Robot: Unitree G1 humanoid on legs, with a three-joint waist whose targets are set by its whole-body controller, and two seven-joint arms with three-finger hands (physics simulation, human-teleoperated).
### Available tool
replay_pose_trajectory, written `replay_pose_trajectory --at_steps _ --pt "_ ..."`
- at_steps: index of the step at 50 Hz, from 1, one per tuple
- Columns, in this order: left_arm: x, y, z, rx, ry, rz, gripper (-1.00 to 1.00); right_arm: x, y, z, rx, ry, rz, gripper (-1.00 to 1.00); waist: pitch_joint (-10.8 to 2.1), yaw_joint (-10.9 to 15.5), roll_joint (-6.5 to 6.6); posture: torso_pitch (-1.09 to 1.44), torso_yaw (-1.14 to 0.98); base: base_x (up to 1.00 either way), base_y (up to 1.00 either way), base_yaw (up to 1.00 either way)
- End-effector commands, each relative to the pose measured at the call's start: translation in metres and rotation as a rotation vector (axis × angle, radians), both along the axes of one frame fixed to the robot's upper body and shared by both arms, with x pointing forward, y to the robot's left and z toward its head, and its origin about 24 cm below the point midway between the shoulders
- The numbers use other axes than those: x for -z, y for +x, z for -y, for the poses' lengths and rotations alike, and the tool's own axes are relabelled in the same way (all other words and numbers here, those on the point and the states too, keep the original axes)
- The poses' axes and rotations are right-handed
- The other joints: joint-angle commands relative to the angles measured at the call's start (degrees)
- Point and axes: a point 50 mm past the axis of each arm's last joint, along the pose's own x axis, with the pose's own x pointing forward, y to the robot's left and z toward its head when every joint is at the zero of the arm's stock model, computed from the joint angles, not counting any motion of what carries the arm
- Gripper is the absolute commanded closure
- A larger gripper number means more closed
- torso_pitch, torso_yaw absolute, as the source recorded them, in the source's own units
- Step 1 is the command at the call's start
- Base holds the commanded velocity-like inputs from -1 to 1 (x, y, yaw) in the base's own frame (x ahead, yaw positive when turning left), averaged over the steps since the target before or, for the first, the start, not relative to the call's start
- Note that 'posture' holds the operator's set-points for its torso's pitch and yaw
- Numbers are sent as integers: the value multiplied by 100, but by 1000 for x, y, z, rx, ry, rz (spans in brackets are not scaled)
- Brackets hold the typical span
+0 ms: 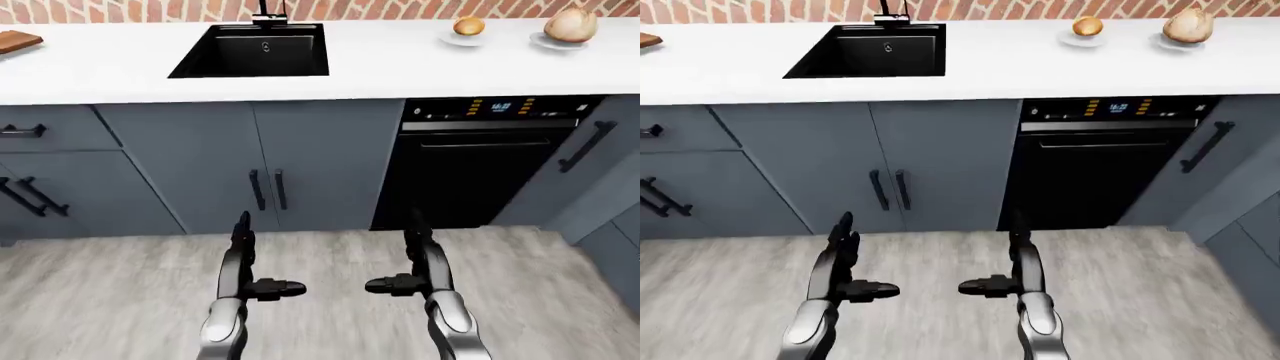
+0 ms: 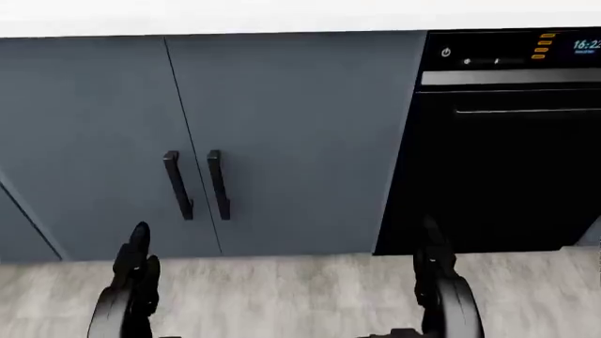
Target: Place all breads on the cutting board.
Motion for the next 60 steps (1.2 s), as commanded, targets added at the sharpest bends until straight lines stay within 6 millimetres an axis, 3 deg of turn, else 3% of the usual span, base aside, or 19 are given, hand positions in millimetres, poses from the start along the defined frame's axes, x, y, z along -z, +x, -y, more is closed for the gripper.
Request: replay_pose_trajectory --at_steps 1,3,5,7,18,22,24,27,34,36,37,38,41,48,50,51,56,59,60 --pt "-30 8 4 26 33 161 -100 -37 8 -1 -5 -25 174 -100 -5 -12 -45 0 0 0 0 0" --pt "-28 7 6 34 33 157 -100 -36 9 -1 -6 -26 177 -100 -350 44 -8 0 0 0 0 0" --pt "-29 6 6 37 38 155 -100 -38 8 -2 -5 -28 180 -100 -95 39 -34 0 0 0 0 0" --pt "-33 6 6 39 37 162 -100 -42 7 -3 -6 -28 187 -100 -400 42 -44 0 0 0 0 0" --pt "-78 13 5 31 64 234 -100 -68 12 -6 -14 -10 209 -100 -500 43 -24 0 0 0 0 0" --pt "-106 16 2 22 78 271 -100 -87 11 -5 -13 -6 244 -100 -459 85 113 0 0 0 -26 0" --pt "-111 15 2 20 84 273 -100 -96 10 -4 -16 5 261 -100 -409 93 369 0 0 0 -74 0" --pt "-116 15 0 16 79 276 -100 -101 13 -2 -21 36 265 -100 -432 106 400 0 0 0 -77 0" --pt "-127 14 0 17 84 289 -100 -120 14 1 -12 21 300 -100 -349 171 -11 0 0 0 -77 0" --pt "-129 13 -1 18 76 295 -100 -121 14 1 -8 21 306 -100 -429 160 -353 0 0 0 -78 0" --pt "-130 12 -1 20 78 295 -100 -122 14 1 -6 20 309 -100 -526 124 -691 0 0 0 -78 0" --pt "-130 11 0 27 79 292 -100 -123 13 0 -6 19 312 -100 -394 59 -323 0 0 0 -79 0" --pt "-133 11 0 31 79 299 -100 -126 13 0 -6 20 319 -100 -382 35 -303 0 0 0 -78 0" --pt "-134 11 -2 25 77 311 -100 -126 12 0 -5 36 324 -100 -231 61 162 0 0 0 -78 0" --pt "-132 10 -3 21 76 309 -100 -126 13 -1 -6 35 323 -100 -357 124 492 0 0 0 -79 0" --pt "-132 10 -3 23 76 310 -100 -127 13 -1 -7 36 324 -100 -235 183 248 0 0 0 -78 0" --pt "-133 9 -1 27 80 312 -100 -127 12 -2 -9 36 326 -100 -401 187 324 0 0 0 -78 0" --pt "-134 8 -1 31 81 315 -100 -127 12 -3 -10 35 327 -100 -300 205 2 0 0 0 -78 0" --pt "-133 9 -1 32 81 315 -100 -127 12 -3 -10 35 327 -100 -387 185 -279 0 0 0 -77 0"
